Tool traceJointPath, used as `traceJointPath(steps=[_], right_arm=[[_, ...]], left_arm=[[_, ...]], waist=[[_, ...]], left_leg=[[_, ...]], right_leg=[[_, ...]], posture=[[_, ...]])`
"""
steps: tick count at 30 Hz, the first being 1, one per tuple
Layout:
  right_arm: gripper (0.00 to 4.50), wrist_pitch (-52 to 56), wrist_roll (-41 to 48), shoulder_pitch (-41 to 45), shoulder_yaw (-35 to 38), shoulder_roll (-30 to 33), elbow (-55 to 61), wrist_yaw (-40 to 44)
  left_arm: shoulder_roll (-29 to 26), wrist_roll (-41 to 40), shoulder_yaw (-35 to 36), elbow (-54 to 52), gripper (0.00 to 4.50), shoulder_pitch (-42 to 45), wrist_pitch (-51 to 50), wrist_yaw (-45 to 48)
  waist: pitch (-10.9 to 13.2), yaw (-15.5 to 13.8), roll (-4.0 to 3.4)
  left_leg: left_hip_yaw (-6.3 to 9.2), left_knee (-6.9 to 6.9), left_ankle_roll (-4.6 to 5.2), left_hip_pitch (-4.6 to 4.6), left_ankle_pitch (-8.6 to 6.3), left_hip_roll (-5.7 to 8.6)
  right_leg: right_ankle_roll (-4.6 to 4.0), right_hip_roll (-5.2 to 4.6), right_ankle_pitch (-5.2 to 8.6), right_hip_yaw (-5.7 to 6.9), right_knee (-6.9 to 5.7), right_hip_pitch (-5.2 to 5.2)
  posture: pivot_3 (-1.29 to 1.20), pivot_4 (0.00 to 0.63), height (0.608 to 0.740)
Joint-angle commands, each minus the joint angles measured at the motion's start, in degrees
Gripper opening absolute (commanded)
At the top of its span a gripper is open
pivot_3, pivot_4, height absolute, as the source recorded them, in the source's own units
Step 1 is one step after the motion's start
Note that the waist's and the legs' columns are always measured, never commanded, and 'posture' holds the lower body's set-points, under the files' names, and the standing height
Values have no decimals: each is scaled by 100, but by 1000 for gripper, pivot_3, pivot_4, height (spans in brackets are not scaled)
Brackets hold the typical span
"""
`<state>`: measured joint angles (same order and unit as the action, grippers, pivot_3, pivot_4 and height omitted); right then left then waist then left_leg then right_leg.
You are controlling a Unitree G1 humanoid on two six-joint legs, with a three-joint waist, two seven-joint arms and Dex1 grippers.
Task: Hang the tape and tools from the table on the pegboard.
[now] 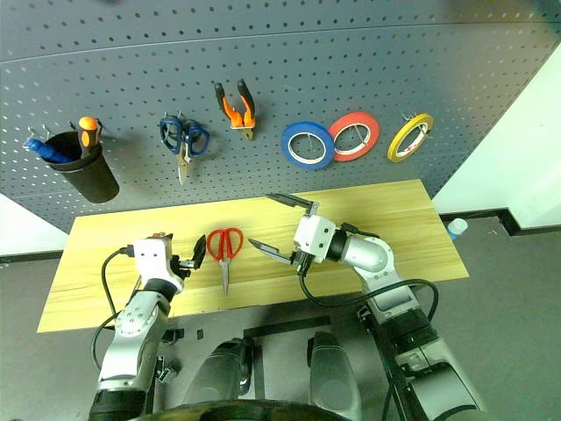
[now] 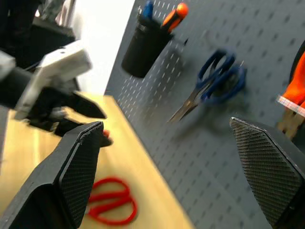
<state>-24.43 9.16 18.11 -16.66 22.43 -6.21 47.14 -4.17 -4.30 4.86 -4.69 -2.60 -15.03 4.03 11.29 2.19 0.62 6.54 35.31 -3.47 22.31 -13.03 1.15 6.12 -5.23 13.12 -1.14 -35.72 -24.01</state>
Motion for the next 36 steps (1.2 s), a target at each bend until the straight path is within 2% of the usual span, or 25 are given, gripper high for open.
traceJointPath(steps=[1, 4, 6, 11, 16, 28, 31, 36], right_arm=[[4500, -44, 4, 22, 51, 1, 91, 122], [4500, 157, 71, 18, 50, 20, 43, 264], [4500, 329, 84, -49, 26, 114, 63, 423], [4500, 452, 106, -264, 82, 258, 94, 640], [4500, 363, 4, -375, 154, 263, 75, 593], [4500, 280, -174, -496, 271, 295, 39, 466], [4500, 285, -198, -484, 281, 294, 61, 422], [4500, 286, -218, -485, 286, 300, 91, 385]], left_arm=[[125, 365, -258, -161, 4487, 436, -1471, -534], [171, 825, -541, 32, 4487, 900, -2693, -949], [268, 721, -545, 179, 4487, 1199, -3610, -907], [643, 541, -286, 515, 4487, 1605, -4555, -1028], [859, 348, -93, 1010, 4487, 1980, -4672, -941], [1071, 239, 769, 2513, 4487, 2920, -4504, -1653], [1150, 147, 1017, 2671, 3908, 3024, -4582, -1818], [1229, 68, 1188, 2687, 2211, 3068, -4644, -1964]], waist=[[-4, -7, 9], [-6, -8, 12], [-6, -6, 12], [-8, 3, 15], [-10, 11, 19], [-18, 16, 28], [-19, 27, 29], [-19, 27, 29]], left_leg=[[0, 2, 0, 1, 0, 0], [0, 3, -1, 2, 0, 0], [0, 3, -1, 2, 0, 1], [1, -1, -2, 3, 0, 1], [1, 1, -14, 1, 7, 0], [1, 1, -31, -21, 15, 1], [0, 1, -33, -42, 14, 1], [-1, -1, -33, -61, 13, 1]], right_leg=[[7, 0, -4, 2, 1, 1], [18, 0, -11, 2, 8, 4], [18, 0, -12, 3, 11, 6], [19, 0, -13, 5, 19, 8], [18, 0, -13, 6, 19, 11], [32, -1, -22, 8, 36, 44], [34, -2, -22, 8, 47, 69], [35, -2, -22, 8, 49, 87]], posture=[[10, 139, 740], [3, 136, 740], [-2, 137, 740], [-15, 134, 740], [-26, 129, 740], [-52, 130, 740], [-54, 134, 740], [-54, 138, 740]])
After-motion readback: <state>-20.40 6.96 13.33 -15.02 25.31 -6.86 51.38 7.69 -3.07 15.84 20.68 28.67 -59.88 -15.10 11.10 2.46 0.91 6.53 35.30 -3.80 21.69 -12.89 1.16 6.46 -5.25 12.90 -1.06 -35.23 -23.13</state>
